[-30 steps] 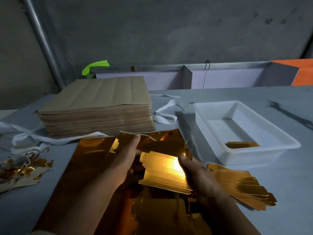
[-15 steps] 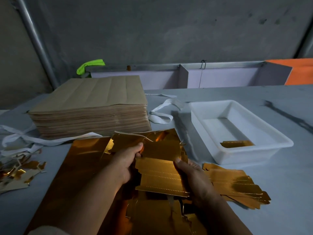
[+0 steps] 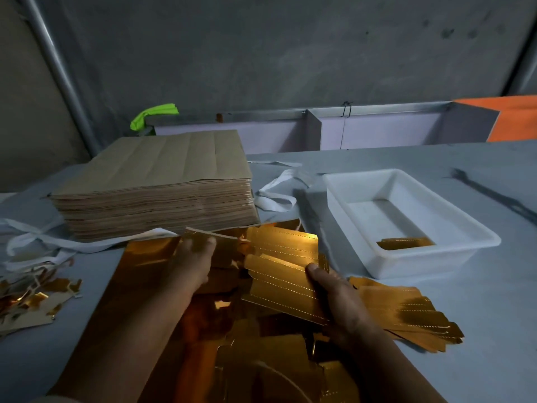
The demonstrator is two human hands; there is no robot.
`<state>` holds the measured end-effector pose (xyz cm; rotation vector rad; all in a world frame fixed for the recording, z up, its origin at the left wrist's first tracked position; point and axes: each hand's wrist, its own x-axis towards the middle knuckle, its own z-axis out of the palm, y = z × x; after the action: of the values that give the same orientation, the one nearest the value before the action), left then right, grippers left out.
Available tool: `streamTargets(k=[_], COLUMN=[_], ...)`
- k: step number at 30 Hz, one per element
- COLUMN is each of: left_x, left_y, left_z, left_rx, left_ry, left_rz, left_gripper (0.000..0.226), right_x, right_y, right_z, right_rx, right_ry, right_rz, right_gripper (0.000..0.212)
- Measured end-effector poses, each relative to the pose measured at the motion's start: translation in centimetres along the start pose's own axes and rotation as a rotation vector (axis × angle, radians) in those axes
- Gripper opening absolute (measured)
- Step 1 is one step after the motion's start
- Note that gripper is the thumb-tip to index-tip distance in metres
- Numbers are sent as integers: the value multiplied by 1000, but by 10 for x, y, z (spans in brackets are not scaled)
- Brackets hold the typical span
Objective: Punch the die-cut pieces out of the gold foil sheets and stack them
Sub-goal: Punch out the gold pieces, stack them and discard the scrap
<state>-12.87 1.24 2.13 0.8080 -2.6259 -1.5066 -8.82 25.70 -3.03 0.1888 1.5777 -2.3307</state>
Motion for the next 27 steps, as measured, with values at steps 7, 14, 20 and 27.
streamTargets(k=[7, 14, 20, 27], left_x=[-52, -51, -41, -42], left_y=[5, -4, -6, 5], left_z=[0, 8, -15, 13], left_rx=[-138, -154, -587, -784], left_ry=[-584, -428, -377, -444], left_rz=[59, 44, -98, -183], left_gripper=[61, 13, 34, 39], right_x=[-3, -6, -2, -5], right_y=[-3, -5, 1, 1], right_z=[7, 10, 9, 13], right_rx=[16, -169, -263, -352], right_ry=[-7, 70, 38, -24], right_rz=[15, -47, -124, -129], right_gripper=[47, 28, 37, 32])
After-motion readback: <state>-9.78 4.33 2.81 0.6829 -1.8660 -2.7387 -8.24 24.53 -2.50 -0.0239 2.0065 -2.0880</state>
